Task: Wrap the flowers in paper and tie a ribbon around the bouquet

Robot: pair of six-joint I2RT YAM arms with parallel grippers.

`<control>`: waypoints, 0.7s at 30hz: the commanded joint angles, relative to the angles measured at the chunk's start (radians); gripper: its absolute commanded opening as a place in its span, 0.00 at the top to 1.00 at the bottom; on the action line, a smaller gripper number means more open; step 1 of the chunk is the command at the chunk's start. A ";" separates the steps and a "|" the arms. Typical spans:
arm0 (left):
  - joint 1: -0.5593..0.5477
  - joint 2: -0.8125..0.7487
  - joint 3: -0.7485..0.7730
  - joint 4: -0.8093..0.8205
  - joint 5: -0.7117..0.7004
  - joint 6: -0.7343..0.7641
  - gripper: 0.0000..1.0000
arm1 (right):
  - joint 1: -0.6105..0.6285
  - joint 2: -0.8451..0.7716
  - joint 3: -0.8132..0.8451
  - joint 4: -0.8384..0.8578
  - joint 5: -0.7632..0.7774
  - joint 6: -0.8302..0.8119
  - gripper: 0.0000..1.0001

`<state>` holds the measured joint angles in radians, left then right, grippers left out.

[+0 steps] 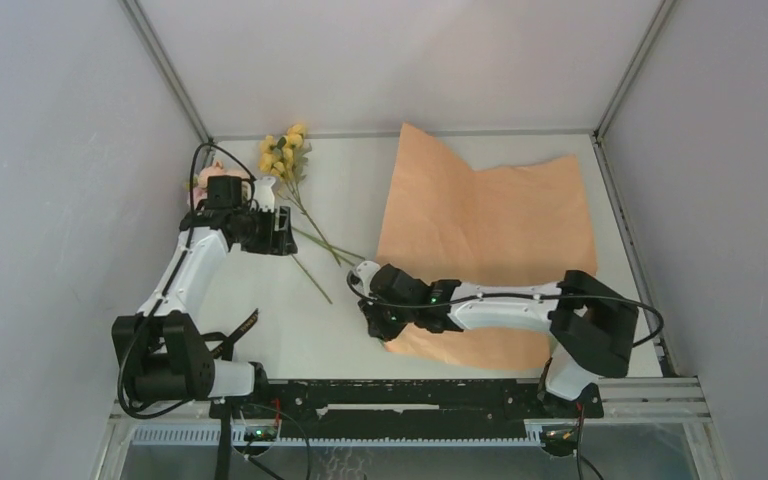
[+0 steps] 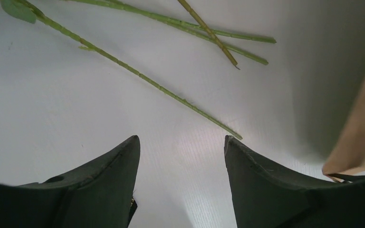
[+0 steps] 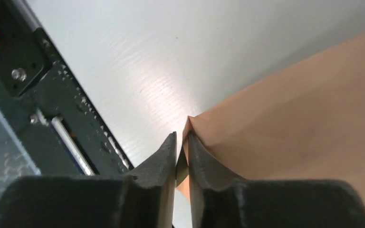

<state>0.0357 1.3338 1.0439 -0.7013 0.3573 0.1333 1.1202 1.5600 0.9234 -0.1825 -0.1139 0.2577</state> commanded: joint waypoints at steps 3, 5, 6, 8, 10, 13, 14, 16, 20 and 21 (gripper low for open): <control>0.006 0.010 0.051 -0.042 -0.017 0.001 0.28 | 0.017 0.009 0.085 0.075 -0.013 -0.014 0.31; 0.007 0.003 0.047 -0.041 -0.016 0.002 0.28 | 0.004 -0.045 0.086 0.023 -0.053 -0.040 0.11; 0.007 -0.005 0.044 -0.040 -0.014 0.003 0.28 | -0.007 -0.078 0.086 -0.007 -0.078 -0.053 0.04; 0.001 -0.019 0.035 -0.039 -0.012 0.006 0.29 | -0.042 -0.161 0.075 -0.074 -0.099 -0.055 0.01; -0.020 -0.038 0.021 -0.043 -0.005 0.025 0.30 | -0.116 -0.256 0.035 -0.115 -0.059 -0.005 0.00; -0.117 -0.072 0.008 -0.046 -0.023 0.060 0.32 | -0.374 -0.365 -0.064 -0.228 0.032 0.166 0.00; -0.165 -0.073 0.015 -0.046 -0.027 0.073 0.32 | -0.485 -0.371 -0.086 -0.280 0.058 0.205 0.00; -0.271 -0.054 0.059 -0.044 -0.041 0.086 0.32 | -0.691 -0.348 -0.101 -0.376 0.109 0.209 0.03; -0.463 0.086 0.208 -0.011 -0.059 0.048 0.32 | -1.046 -0.275 -0.109 -0.380 0.178 0.136 0.08; -0.497 0.142 0.234 0.026 -0.066 0.020 0.32 | -1.150 -0.254 -0.107 -0.365 0.167 0.130 0.11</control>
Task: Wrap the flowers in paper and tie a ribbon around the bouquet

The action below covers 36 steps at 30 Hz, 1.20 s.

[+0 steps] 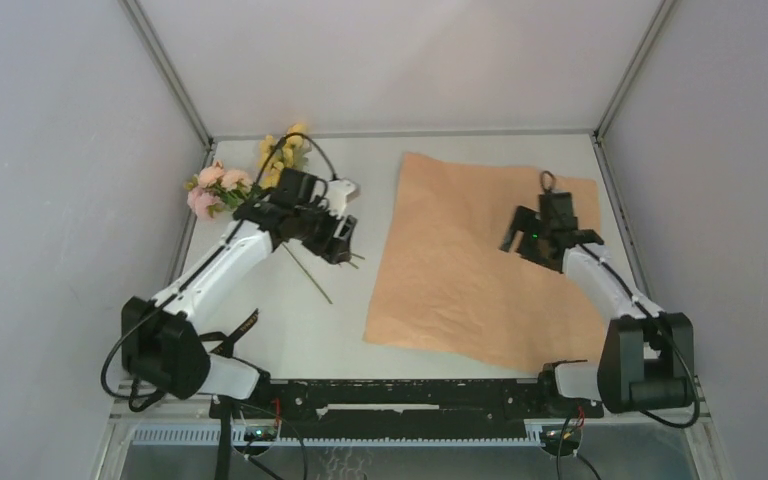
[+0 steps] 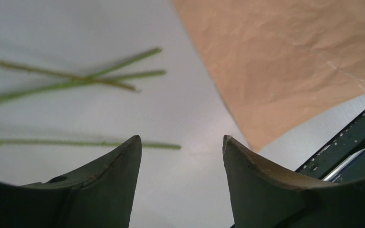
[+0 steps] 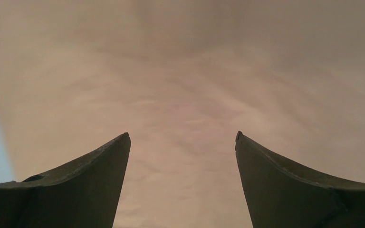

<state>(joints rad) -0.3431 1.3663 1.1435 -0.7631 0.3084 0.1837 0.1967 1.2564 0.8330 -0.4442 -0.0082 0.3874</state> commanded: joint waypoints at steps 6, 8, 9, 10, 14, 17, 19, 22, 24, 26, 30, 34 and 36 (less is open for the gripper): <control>-0.329 0.503 0.291 0.163 -0.137 -0.159 0.40 | -0.370 0.275 0.057 -0.038 -0.044 -0.022 0.32; -0.376 0.570 0.288 0.159 -0.159 -0.151 0.41 | -0.356 0.389 0.133 -0.064 -0.055 -0.041 0.32; -0.391 0.581 0.267 0.169 -0.162 -0.147 0.41 | -0.349 0.449 0.178 -0.085 -0.058 -0.049 0.33; -0.407 0.585 0.238 0.180 -0.160 -0.141 0.41 | -0.342 0.526 0.241 -0.110 -0.062 -0.055 0.33; -0.454 0.569 0.119 0.202 -0.159 -0.127 0.42 | -0.284 0.757 0.486 -0.224 -0.119 -0.080 0.38; -0.506 0.546 0.030 0.186 -0.123 -0.108 0.43 | -0.168 0.941 0.755 -0.407 -0.016 -0.106 0.39; -0.536 0.524 -0.006 0.180 -0.091 -0.101 0.42 | -0.095 1.032 0.930 -0.518 0.148 -0.154 0.38; -0.549 0.494 -0.014 0.170 -0.030 -0.116 0.42 | -0.054 1.092 1.091 -0.585 0.221 -0.188 0.38; -0.552 0.478 -0.002 0.167 0.006 -0.121 0.42 | -0.058 1.094 1.145 -0.564 0.107 -0.207 0.38; -0.563 0.473 0.014 0.161 0.019 -0.111 0.42 | -0.058 1.101 1.193 -0.538 0.025 -0.197 0.40; -0.578 0.448 0.042 0.129 0.086 -0.098 0.41 | -0.010 1.165 1.337 -0.560 -0.092 -0.252 0.40; -0.570 0.356 0.101 0.073 0.076 -0.043 0.38 | 0.032 1.168 1.414 -0.561 -0.184 -0.309 0.39; -0.540 0.313 0.140 0.045 0.083 -0.026 0.36 | 0.018 1.119 1.407 -0.559 -0.178 -0.309 0.39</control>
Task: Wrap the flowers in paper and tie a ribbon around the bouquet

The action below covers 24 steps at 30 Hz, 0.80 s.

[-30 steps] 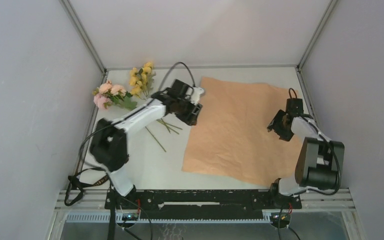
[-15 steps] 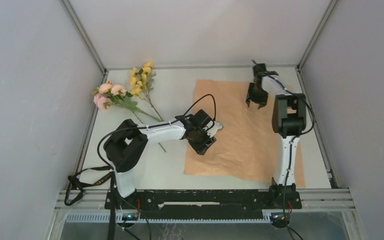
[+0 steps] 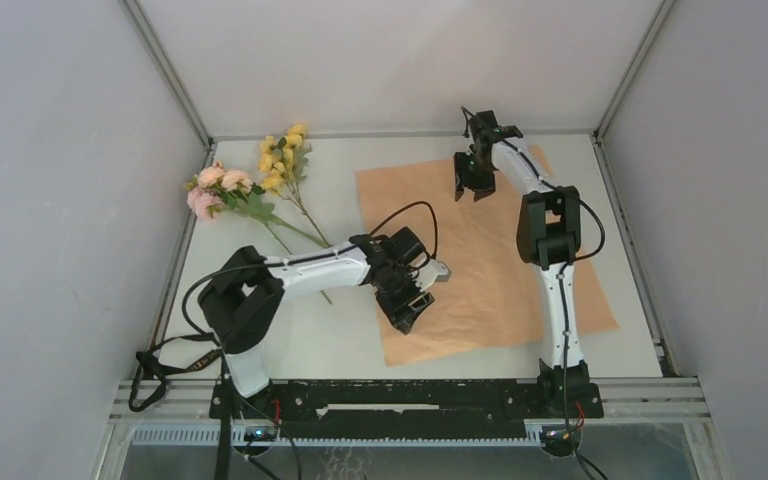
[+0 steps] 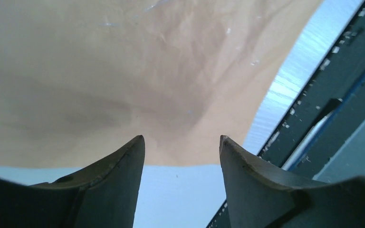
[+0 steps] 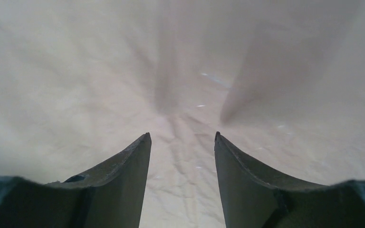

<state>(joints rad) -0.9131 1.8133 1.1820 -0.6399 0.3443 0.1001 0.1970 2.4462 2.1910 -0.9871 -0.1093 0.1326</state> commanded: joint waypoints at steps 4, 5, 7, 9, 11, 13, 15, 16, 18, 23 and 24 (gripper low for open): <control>0.149 -0.158 0.149 -0.075 0.095 0.023 0.34 | -0.037 -0.281 -0.104 0.033 -0.002 -0.038 0.38; 0.185 -0.143 0.159 -0.060 0.081 0.001 0.34 | -0.058 -0.358 -0.194 0.063 0.032 -0.015 0.37; 0.255 -0.086 0.188 -0.018 0.007 -0.073 0.34 | -0.109 -0.516 -0.407 0.125 0.133 0.056 0.38; 0.325 -0.001 0.244 0.012 -0.036 -0.155 0.36 | -0.172 -0.647 -0.628 0.186 0.189 0.098 0.38; 0.374 0.080 0.314 0.028 -0.042 -0.203 0.37 | -0.257 -0.731 -0.809 0.218 0.171 0.116 0.38; 0.393 0.131 0.341 0.052 -0.041 -0.227 0.37 | -0.319 -0.745 -0.915 0.226 0.148 0.107 0.38; 0.395 0.154 0.336 0.081 -0.027 -0.243 0.37 | -0.354 -0.718 -0.950 0.223 0.137 0.084 0.38; 0.395 0.158 0.330 0.093 -0.019 -0.253 0.38 | -0.361 -0.699 -0.946 0.223 0.132 0.076 0.37; 0.396 0.153 0.317 0.096 -0.036 -0.261 0.38 | -0.369 -0.653 -0.925 0.243 0.121 0.075 0.38; 0.428 0.008 0.216 0.122 -0.051 -0.231 0.39 | -0.366 -0.452 -0.744 0.204 0.154 0.066 0.40; 0.441 -0.025 0.201 0.123 -0.051 -0.222 0.39 | -0.360 -0.409 -0.698 0.197 0.157 0.062 0.41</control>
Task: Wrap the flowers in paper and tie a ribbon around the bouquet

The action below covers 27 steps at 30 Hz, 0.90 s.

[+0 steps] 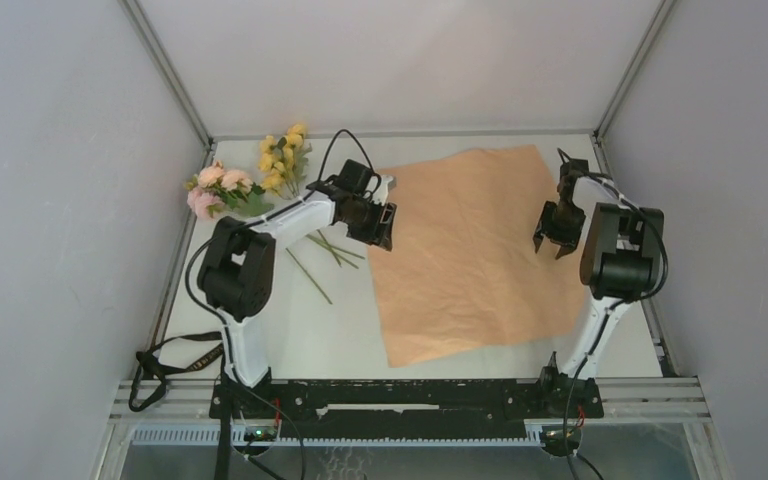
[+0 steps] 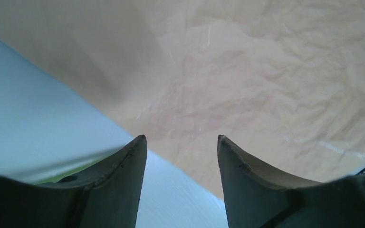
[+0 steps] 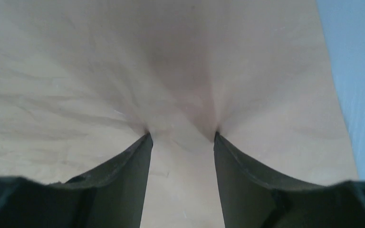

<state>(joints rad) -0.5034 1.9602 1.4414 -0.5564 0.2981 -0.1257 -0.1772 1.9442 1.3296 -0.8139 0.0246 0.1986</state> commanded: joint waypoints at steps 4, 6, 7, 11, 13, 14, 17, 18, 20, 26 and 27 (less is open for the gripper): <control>0.127 -0.273 -0.107 0.055 -0.026 -0.046 0.37 | 0.051 0.268 0.372 -0.054 0.101 -0.042 0.41; 0.193 -0.292 -0.128 0.074 -0.089 -0.130 0.35 | 0.071 0.335 0.472 -0.093 0.132 -0.058 0.41; 0.226 -0.293 -0.134 0.085 -0.121 -0.169 0.34 | 0.079 0.350 0.519 -0.107 0.133 -0.062 0.41; 0.322 -0.261 -0.138 0.115 -0.209 -0.288 0.25 | 0.120 0.341 0.621 -0.145 0.124 -0.074 0.40; 0.342 -0.232 -0.135 0.119 -0.235 -0.311 0.21 | 0.136 0.291 0.604 -0.136 0.128 -0.076 0.38; 0.346 -0.212 -0.130 0.120 -0.242 -0.314 0.20 | 0.142 0.255 0.589 -0.128 0.130 -0.075 0.38; 0.349 -0.142 -0.102 0.120 -0.241 -0.318 0.20 | 0.157 0.129 0.503 -0.088 0.133 -0.070 0.35; 0.351 -0.117 -0.090 0.120 -0.256 -0.320 0.21 | 0.164 0.063 0.468 -0.075 0.136 -0.065 0.34; 0.361 -0.068 -0.063 0.116 -0.281 -0.330 0.23 | 0.174 -0.037 0.394 -0.043 0.146 -0.058 0.33; 0.370 0.048 0.001 0.128 -0.286 -0.320 0.34 | 0.276 -0.271 0.191 0.012 0.147 -0.052 0.32; 0.370 0.056 0.008 0.132 -0.272 -0.322 0.39 | 0.292 -0.306 0.158 0.025 0.149 -0.049 0.32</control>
<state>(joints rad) -0.1410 1.9839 1.3697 -0.4599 0.0319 -0.4320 0.0570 1.7592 1.5818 -0.8528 0.1562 0.1398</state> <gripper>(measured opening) 0.672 0.683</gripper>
